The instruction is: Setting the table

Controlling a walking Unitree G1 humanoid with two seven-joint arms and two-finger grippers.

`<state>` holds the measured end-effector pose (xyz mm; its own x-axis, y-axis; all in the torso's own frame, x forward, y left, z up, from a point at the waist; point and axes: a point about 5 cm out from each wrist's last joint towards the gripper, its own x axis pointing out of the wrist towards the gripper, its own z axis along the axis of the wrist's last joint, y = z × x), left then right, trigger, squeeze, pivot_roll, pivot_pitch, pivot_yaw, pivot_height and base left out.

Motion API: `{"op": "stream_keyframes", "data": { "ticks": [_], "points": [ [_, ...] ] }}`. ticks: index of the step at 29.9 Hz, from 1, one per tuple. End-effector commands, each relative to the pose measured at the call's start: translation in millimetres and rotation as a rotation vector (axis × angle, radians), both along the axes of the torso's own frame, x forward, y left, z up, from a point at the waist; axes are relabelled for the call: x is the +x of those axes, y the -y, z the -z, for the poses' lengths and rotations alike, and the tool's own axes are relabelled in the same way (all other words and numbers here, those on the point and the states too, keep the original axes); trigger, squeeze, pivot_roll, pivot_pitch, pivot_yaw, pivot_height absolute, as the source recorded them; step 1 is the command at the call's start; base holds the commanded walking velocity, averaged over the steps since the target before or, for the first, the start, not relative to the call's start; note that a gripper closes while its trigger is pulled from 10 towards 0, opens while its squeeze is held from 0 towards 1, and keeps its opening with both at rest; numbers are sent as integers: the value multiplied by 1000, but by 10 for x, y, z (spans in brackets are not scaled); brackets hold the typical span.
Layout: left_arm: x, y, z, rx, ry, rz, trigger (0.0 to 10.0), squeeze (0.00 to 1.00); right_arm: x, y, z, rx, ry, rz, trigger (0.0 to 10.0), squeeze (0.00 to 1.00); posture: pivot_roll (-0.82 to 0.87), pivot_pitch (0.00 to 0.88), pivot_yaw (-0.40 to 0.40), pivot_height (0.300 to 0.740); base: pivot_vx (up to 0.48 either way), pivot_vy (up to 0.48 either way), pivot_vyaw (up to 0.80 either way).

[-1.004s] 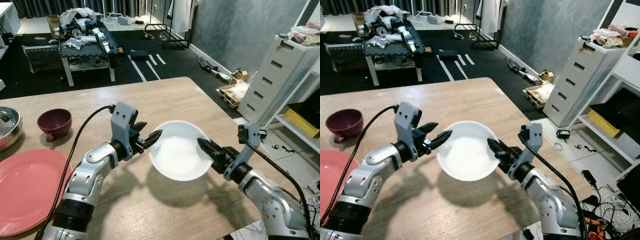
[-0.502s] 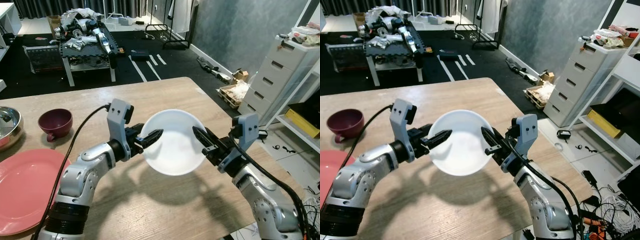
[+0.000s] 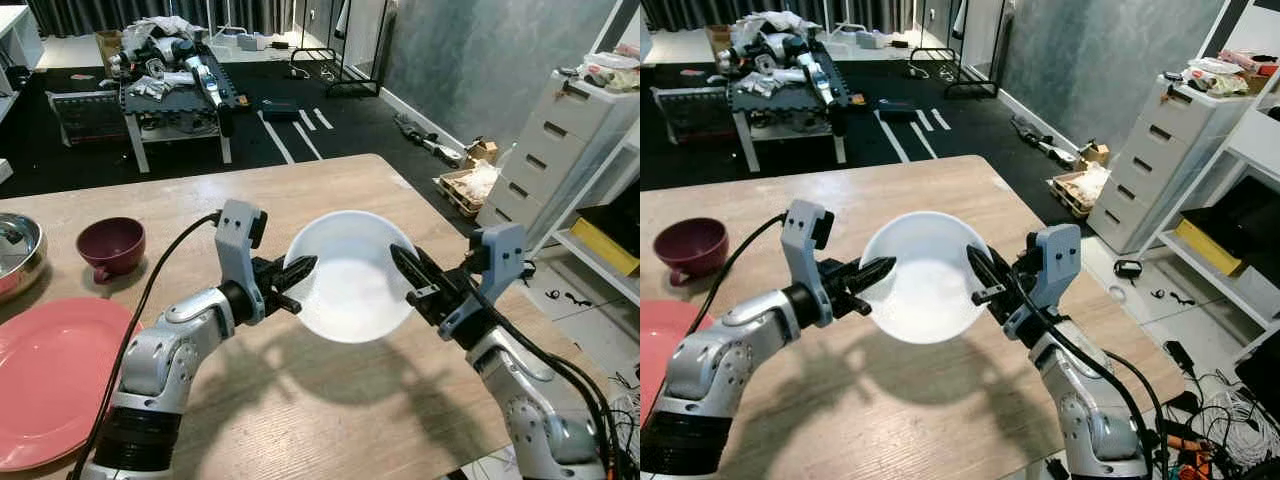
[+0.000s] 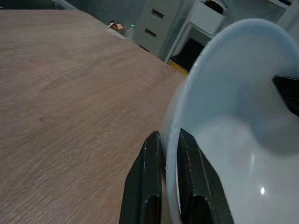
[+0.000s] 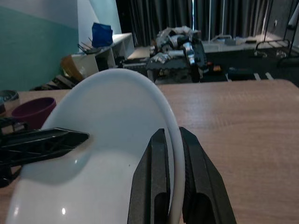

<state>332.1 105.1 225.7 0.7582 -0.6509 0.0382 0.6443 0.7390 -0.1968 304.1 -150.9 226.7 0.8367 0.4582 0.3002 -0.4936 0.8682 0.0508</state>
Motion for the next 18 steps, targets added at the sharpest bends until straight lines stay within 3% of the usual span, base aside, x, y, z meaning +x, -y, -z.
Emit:
{"op": "stream_keyframes", "data": {
  "ticks": [1, 7, 8, 16, 17, 18],
  "points": [
    [-12, -42, 49, -20, -29, -9, 0, 0, -15, 78, -74, 1, 48, 58, 10000, 0, 114, 96, 28, 740, 0, 0, 0],
    [6, -53, 38, -32, -32, -31, 0, 0, -22, 91, -94, 6, 72, 70, 10000, 16, 112, 99, 27, 740, 0, 0, 0],
    [9, -55, 34, -36, -31, -33, 0, 0, -34, 86, -98, 14, 80, 59, 10000, 1000, 112, 99, 27, 740, 0, 0, 0],
    [10, -47, -38, -87, -3, -50, 0, 0, -127, 57, -179, 71, 124, -16, 10000, 1000, 105, 107, 22, 740, 0, 0, 0],
    [13, -50, -51, -96, 0, -59, 0, 0, -150, 53, -204, 92, 128, -38, 10000, 914, 105, 107, 22, 740, 0, 0, 0],
    [13, -50, -51, -96, 0, -59, 0, 0, -150, 53, -204, 92, 128, -38, 10000, 914, 105, 107, 22, 740, 0, 0, 0]
  ]
}}
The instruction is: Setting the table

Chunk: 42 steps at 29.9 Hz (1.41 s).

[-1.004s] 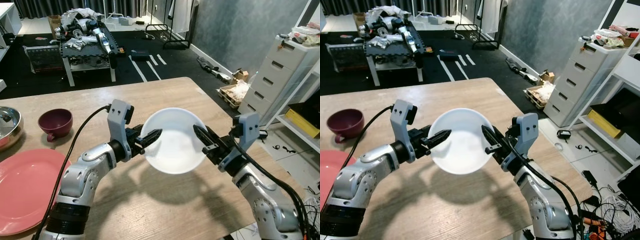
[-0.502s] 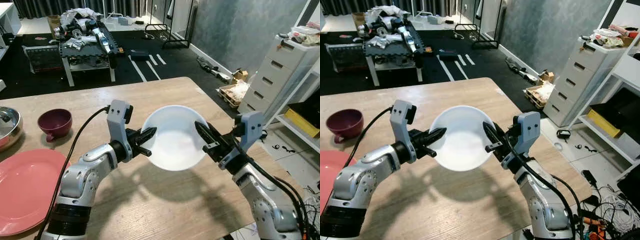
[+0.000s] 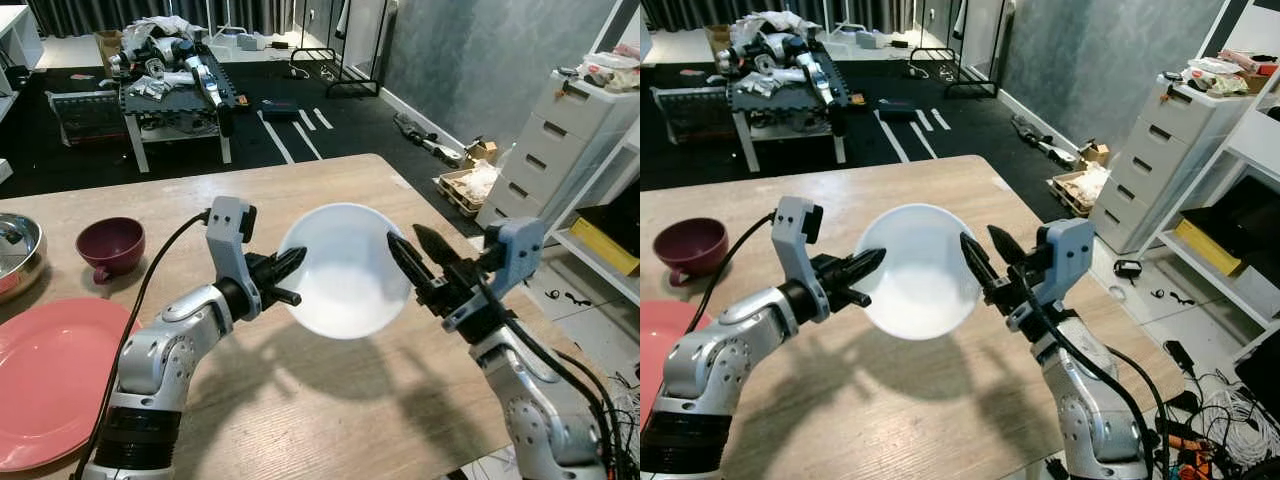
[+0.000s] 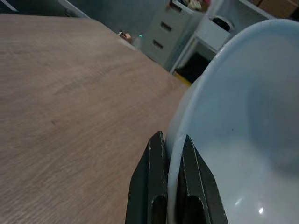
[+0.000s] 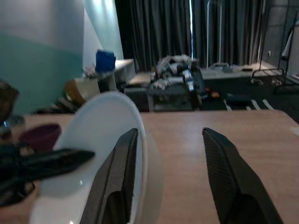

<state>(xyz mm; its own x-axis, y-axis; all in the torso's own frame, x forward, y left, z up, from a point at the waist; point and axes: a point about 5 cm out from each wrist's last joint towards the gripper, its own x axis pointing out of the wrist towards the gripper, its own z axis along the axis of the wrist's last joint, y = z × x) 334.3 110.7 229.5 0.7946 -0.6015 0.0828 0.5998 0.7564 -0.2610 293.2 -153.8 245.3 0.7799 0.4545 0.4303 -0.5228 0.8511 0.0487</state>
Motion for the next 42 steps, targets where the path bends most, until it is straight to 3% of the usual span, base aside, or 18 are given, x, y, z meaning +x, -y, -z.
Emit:
{"op": "stream_keyframes", "data": {
  "ticks": [1, 2, 4, 7, 8, 9, 10, 12, 16, 18, 19, 21, 26, 28, 32, 42],
  "points": [
    [-3, -4, -31, -27, 16, -17, 5922, 0, -61, 28, -37, 34, 10, -26, 10000, 0, 105, 108, 24, 740, 0, 0, 0],
    [5, -29, -53, -38, 27, -44, 10000, 0, -76, 43, -41, 37, 6, -28, 10000, 0, 98, 111, 26, 740, 0, 0, 0],
    [4, -75, -88, -53, 43, -83, 10000, 0, -82, 108, 2, 16, -17, 17, 10000, 0, 95, 114, 28, 740, 0, 0, 0],
    [-33, -139, -93, -7, 53, -121, 10000, 0, -49, 294, 211, -25, -84, 164, 10000, 0, 90, 119, 32, 740, 0, 0, 0],
    [-53, -165, -78, 47, 67, -144, 10000, 0, -39, 379, 307, -31, -116, 233, 10000, 0, 92, 123, 34, 740, 0, 0, 0],
    [-53, -165, -78, 47, 67, -144, 10000, 0, -39, 379, 307, -31, -116, 233, 10000, 0, 92, 123, 34, 740, 0, 0, 0],
    [-110, -185, -17, 139, 60, -139, 10000, 0, -45, 489, 439, -33, -159, 322, 10000, 0, 96, 126, 39, 740, 0, 0, 0],
    [-196, -207, 84, 238, 25, -107, 10000, 0, -79, 549, 529, -25, -188, 378, 10000, 0, 101, 133, 47, 740, 0, 0, 0],
    [-337, -307, 144, 338, 29, -107, 10000, 0, -130, 593, 592, -1, -210, 440, 10000, 0, 103, 137, 53, 740, 0, 0, 0],
    [-397, -357, 130, 375, 71, -126, 10000, 0, -154, 611, 603, 13, -215, 467, 10000, 0, 108, 140, 58, 740, 0, 0, 0],
    [-475, -465, 66, 478, 162, -169, 10000, 0, -176, 640, 591, 30, -212, 510, 10000, 0, 114, 140, 62, 740, 0, 0, 0],
    [-463, -548, -26, 511, 211, -189, 10000, 0, -160, 643, 562, 21, -195, 535, 10000, 0, 116, 137, 63, 740, 0, 0, 0],
    [-380, -633, -216, 478, 288, -319, 10000, 0, -109, 636, 526, -6, -175, 561, 10000, 0, 118, 133, 61, 740, 0, 0, 0],
    [-380, -615, -245, 453, 293, -320, 10000, 0, -101, 637, 520, -5, -172, 564, 10000, 0, 113, 129, 58, 740, 0, 0, 0],
    [-473, -382, -245, 314, 290, -235, 10000, 0, -93, 650, 513, -1, -171, 574, 10000, 0, 101, 121, 52, 740, 0, 0, 0],
    [-438, -266, -154, 218, 232, -266, 10000, 0, -90, 613, 578, -4, -192, 571, 10000, 0, 93, 110, 53, 740, 0, 0, 0]
  ]
}}
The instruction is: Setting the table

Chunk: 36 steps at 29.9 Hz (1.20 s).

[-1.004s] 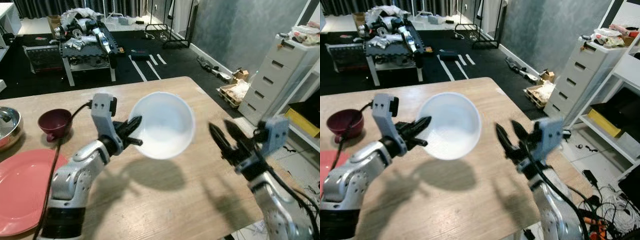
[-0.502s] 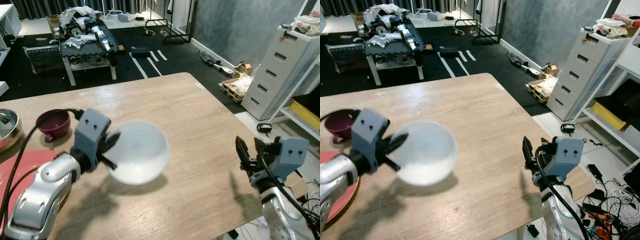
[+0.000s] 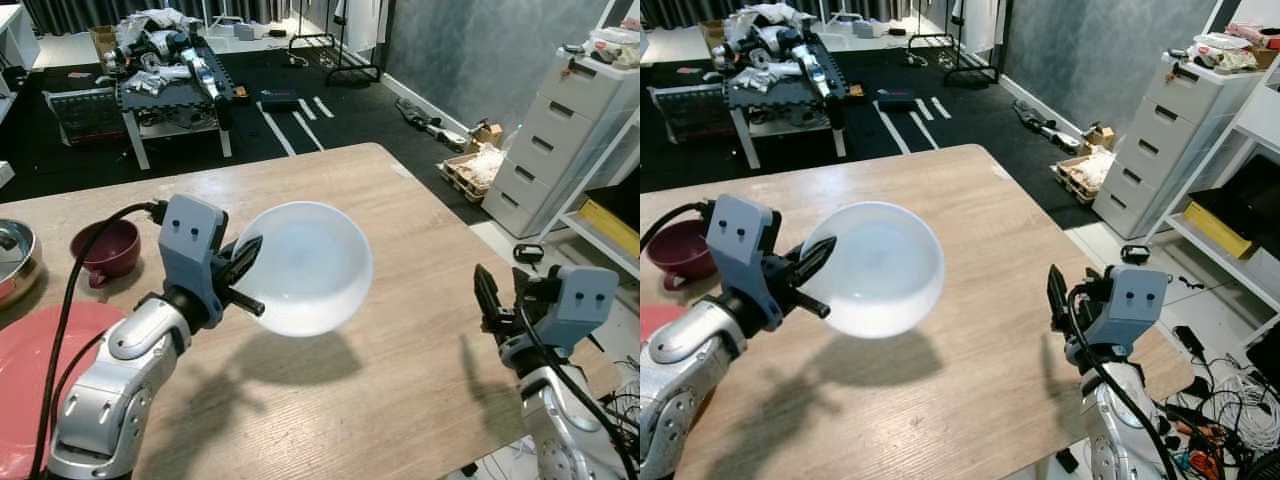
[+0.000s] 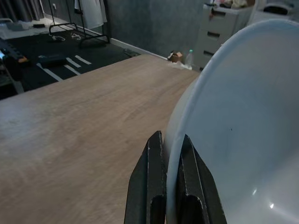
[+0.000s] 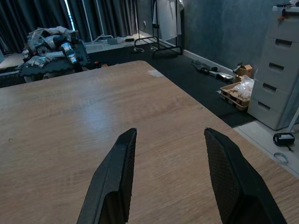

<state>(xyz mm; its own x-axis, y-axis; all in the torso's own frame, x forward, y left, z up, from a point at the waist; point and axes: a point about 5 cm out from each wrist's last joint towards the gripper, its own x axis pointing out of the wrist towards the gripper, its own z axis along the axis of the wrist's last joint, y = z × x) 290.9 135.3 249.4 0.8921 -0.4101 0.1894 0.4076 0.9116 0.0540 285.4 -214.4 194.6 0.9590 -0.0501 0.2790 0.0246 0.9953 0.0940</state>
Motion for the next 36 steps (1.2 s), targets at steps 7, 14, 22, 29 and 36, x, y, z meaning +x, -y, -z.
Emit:
{"op": "stream_keyframes", "data": {
  "ticks": [7, 14, 22, 29, 36],
  "points": [
    [18, 14, 98, -17, -38, -41, 10000, 0, 17, -4, 89, -2, -32, 5, 10000, 0, 92, 103, 49, 740, 0, 0, 0],
    [42, 21, 128, -20, -38, -70, 10000, 0, 31, 1, 90, -4, -36, 4, 10000, 0, 88, 98, 46, 740, 0, 0, 0],
    [59, 29, 161, -28, -47, -84, 10000, 0, 45, 9, 104, -1, -39, 3, 10000, 0, 88, 88, 44, 740, 0, 0, 0],
    [60, 23, 176, -31, -55, -82, 10000, 0, 68, 46, 123, 82, -48, 5, 10000, 0, 92, 80, 42, 740, 0, 0, 0],
    [63, 22, 186, -34, -59, -80, 10000, 0, 82, 45, 136, 83, -53, 5, 10000, 0, 93, 77, 44, 740, 0, 0, 0]
  ]
}}
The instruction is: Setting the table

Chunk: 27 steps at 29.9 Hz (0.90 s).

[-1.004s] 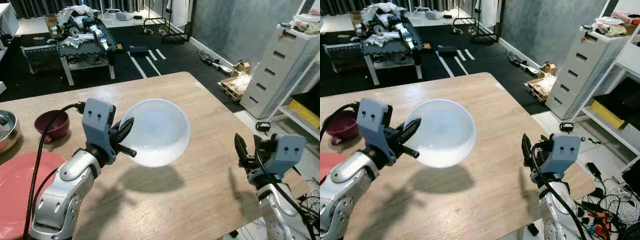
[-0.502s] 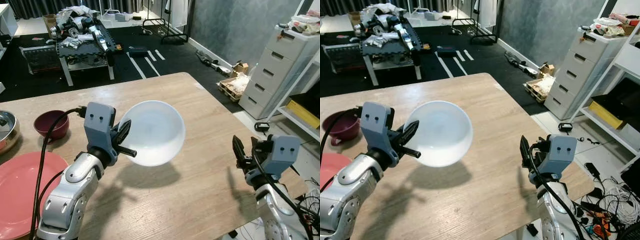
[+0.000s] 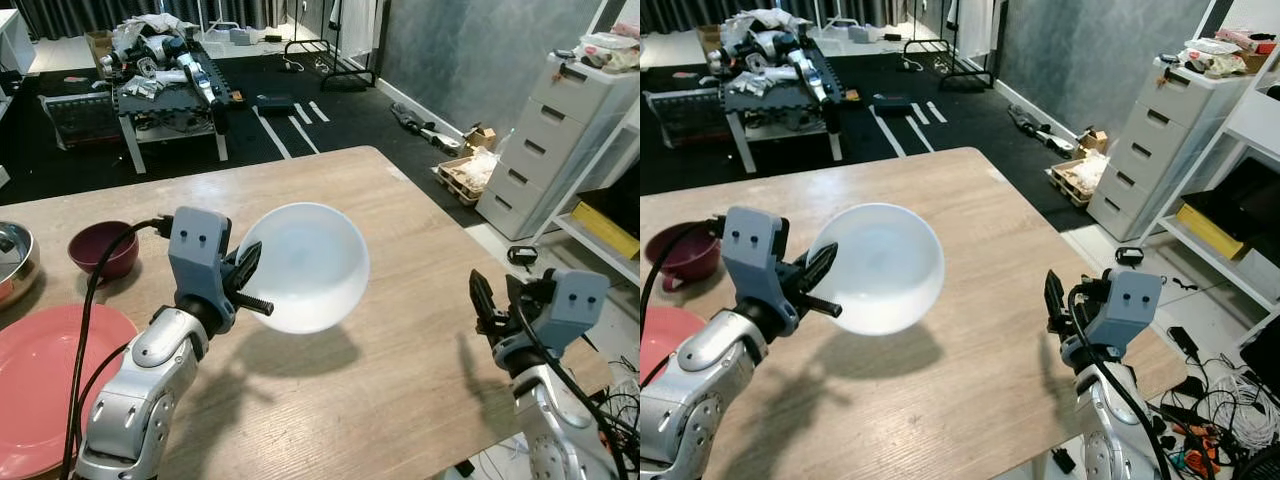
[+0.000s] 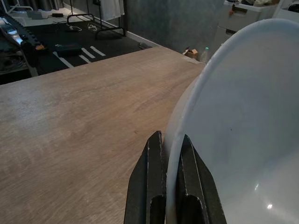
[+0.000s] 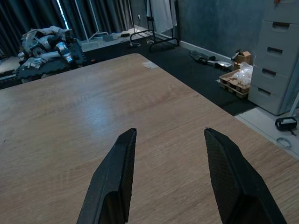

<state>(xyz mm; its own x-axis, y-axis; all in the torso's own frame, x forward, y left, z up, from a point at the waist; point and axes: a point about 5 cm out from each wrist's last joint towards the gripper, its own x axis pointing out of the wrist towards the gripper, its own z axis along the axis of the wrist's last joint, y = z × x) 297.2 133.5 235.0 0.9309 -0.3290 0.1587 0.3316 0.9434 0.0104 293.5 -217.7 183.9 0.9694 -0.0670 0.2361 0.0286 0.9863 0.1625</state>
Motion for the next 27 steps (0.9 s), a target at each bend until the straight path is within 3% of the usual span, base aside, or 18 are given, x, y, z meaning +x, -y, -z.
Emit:
{"op": "stream_keyframes", "data": {
  "ticks": [1, 11, 27],
  "points": [
    [1, 0, 45, -5, -14, 2, 10000, 0, 1, 8, 32, 12, -14, 5, 10000, 0, 92, 77, 46, 740, 0, 0, 0],
    [15, -8, 43, -13, -11, -8, 10000, 0, -1, -8, 44, 9, -16, -1, 10000, 0, 92, 77, 49, 740, 0, 0, 0],
    [4, -4, 42, -28, -7, -4, 10000, 0, 6, -21, 59, 9, -22, -6, 10000, 0, 96, 79, 51, 740, -277, 0, 0]
  ]
}}
